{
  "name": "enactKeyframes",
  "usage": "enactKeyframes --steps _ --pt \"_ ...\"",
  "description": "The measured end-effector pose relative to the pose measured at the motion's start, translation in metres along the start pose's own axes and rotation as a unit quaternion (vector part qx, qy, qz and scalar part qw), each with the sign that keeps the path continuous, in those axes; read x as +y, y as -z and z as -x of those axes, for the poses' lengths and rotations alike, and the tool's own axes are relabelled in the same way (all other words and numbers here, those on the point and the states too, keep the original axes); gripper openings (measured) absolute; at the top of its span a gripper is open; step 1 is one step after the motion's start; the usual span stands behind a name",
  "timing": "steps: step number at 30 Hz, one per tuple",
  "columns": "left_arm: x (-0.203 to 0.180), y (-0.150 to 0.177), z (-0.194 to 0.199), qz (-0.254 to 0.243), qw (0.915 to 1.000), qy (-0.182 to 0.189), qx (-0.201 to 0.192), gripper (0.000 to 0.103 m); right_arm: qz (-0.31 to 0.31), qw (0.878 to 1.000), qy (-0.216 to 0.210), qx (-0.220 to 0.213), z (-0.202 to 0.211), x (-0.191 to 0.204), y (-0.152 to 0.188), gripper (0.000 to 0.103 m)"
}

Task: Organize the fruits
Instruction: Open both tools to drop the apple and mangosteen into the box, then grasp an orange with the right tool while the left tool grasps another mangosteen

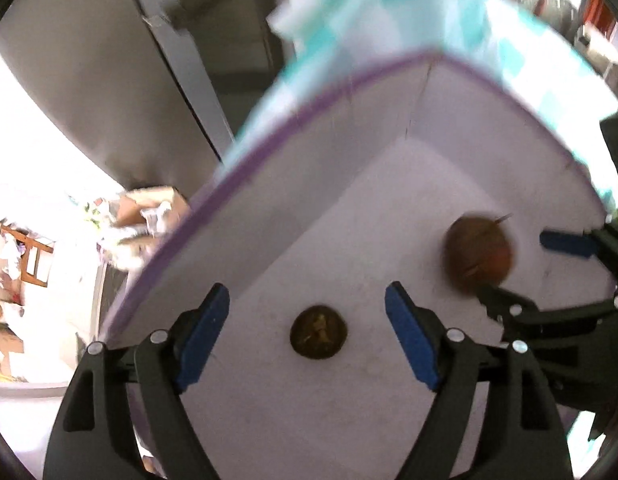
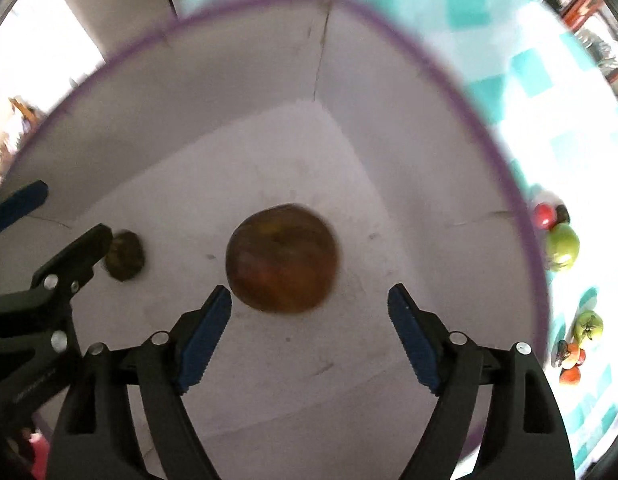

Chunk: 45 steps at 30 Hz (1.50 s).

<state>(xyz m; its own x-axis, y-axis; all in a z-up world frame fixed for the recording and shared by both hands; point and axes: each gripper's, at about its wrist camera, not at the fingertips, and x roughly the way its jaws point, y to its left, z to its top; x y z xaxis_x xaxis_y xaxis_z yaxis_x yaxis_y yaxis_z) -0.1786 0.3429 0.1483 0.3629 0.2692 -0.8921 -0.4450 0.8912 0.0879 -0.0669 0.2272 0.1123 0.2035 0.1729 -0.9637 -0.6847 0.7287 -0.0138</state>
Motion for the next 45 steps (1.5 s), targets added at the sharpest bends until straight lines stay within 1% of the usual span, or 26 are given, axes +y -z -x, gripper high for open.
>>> enactKeyframes --steps 2,3,4,6,7,9,10,11,12,14,16,17,18,20,22,24,27,28,29,31,34,36,38,41,43,45 --pt "-0.002 0.009 0.042 0.018 0.9971 -0.006 -0.074 0.080 -0.013 0.998 -0.021 -0.052 0.031 -0.011 0.012 0.079" --pt "-0.006 0.014 0.061 0.020 0.9941 -0.012 -0.106 0.084 -0.023 0.996 -0.032 -0.078 0.048 -0.018 0.019 0.080" --pt "-0.012 0.019 0.083 0.024 0.9893 -0.021 -0.143 0.093 -0.036 0.991 -0.044 -0.117 0.071 -0.028 0.031 0.080" --pt "-0.025 0.034 0.123 0.037 0.9775 -0.034 -0.205 0.102 -0.053 0.981 -0.061 -0.177 0.101 -0.043 0.049 0.085" --pt "-0.028 0.043 0.137 0.039 0.9728 -0.035 -0.226 0.101 -0.061 0.971 -0.076 -0.216 0.120 -0.051 0.066 0.090" --pt "-0.056 0.061 0.166 0.031 0.9671 -0.024 -0.251 0.102 -0.071 0.953 -0.090 -0.279 0.155 -0.069 0.094 0.090" --pt "-0.068 0.056 0.167 0.023 0.9665 -0.016 -0.255 0.102 -0.075 0.946 -0.095 -0.302 0.166 -0.079 0.116 0.091" --pt "-0.082 0.061 0.171 0.012 0.9671 -0.009 -0.254 0.102 -0.079 0.942 -0.097 -0.312 0.174 -0.091 0.133 0.096" --pt "-0.097 0.071 0.177 0.000 0.9683 -0.003 -0.250 0.102 -0.087 0.941 -0.091 -0.315 0.179 -0.096 0.151 0.097" --pt "-0.136 0.084 0.185 -0.033 0.9712 0.012 -0.236 0.102 -0.103 0.943 -0.073 -0.307 0.181 -0.117 0.193 0.097" --pt "-0.169 0.103 0.190 -0.068 0.9708 0.035 -0.227 0.102 -0.124 0.946 -0.047 -0.296 0.179 -0.132 0.226 0.097" --pt "-0.192 0.110 0.188 -0.086 0.9702 0.049 -0.221 0.102 -0.137 0.946 -0.040 -0.292 0.181 -0.144 0.244 0.097" --pt "-0.205 0.114 0.184 -0.099 0.9699 0.060 -0.215 0.102 -0.152 0.945 -0.031 -0.289 0.181 -0.155 0.262 0.097" --pt "-0.235 0.133 0.180 -0.129 0.9683 0.081 -0.198 0.102 -0.182 0.940 -0.011 -0.288 0.174 -0.167 0.295 0.097" --pt "-0.261 0.148 0.174 -0.162 0.9654 0.092 -0.182 0.101 -0.216 0.933 0.009 -0.287 0.172 -0.188 0.327 0.097" --pt "-0.283 0.162 0.171 -0.190 0.9639 0.096 -0.160 0.101 -0.248 0.924 0.029 -0.290 0.177 -0.203 0.352 0.097" --pt "-0.315 0.176 0.147 -0.213 0.9615 0.103 -0.139 0.101 -0.287 0.911 0.037 -0.292 0.170 -0.222 0.377 0.097" --pt "-0.323 0.180 0.144 -0.227 0.9597 0.104 -0.129 0.101 -0.296 0.910 0.042 -0.288 0.164 -0.228 0.377 0.097" --pt "-0.337 0.183 0.132 -0.233 0.9591 0.102 -0.123 0.101 -0.301 0.909 0.046 -0.285 0.161 -0.232 0.384 0.097" --pt "-0.353 0.189 0.122 -0.251 0.9559 0.099 -0.115 0.101 -0.308 0.913 0.051 -0.264 0.149 -0.240 0.388 0.096" --pt "-0.375 0.192 0.101 -0.280 0.9499 0.085 -0.109 0.101 -0.322 0.914 0.036 -0.243 0.129 -0.252 0.389 0.095" --pt "-0.380 0.191 0.092 -0.295 0.9457 0.077 -0.111 0.101 -0.321 0.917 0.041 -0.233 0.120 -0.255 0.386 0.095" --pt "-0.383 0.183 0.084 -0.298 0.9444 0.079 -0.115 0.101 -0.303 0.926 0.054 -0.219 0.110 -0.258 0.374 0.095" --pt "-0.387 0.166 0.066 -0.303 0.9425 0.081 -0.115 0.101 -0.294 0.931 0.069 -0.207 0.098 -0.266 0.356 0.090" --pt "-0.391 0.153 0.054 -0.311 0.9408 0.081 -0.109 0.101 -0.292 0.934 0.085 -0.187 0.084 -0.275 0.339 0.080" --pt "-0.396 0.138 0.040 -0.318 0.9378 0.091 -0.105 0.101 -0.296 0.935 0.098 -0.173 0.071 -0.287 0.327 0.077"
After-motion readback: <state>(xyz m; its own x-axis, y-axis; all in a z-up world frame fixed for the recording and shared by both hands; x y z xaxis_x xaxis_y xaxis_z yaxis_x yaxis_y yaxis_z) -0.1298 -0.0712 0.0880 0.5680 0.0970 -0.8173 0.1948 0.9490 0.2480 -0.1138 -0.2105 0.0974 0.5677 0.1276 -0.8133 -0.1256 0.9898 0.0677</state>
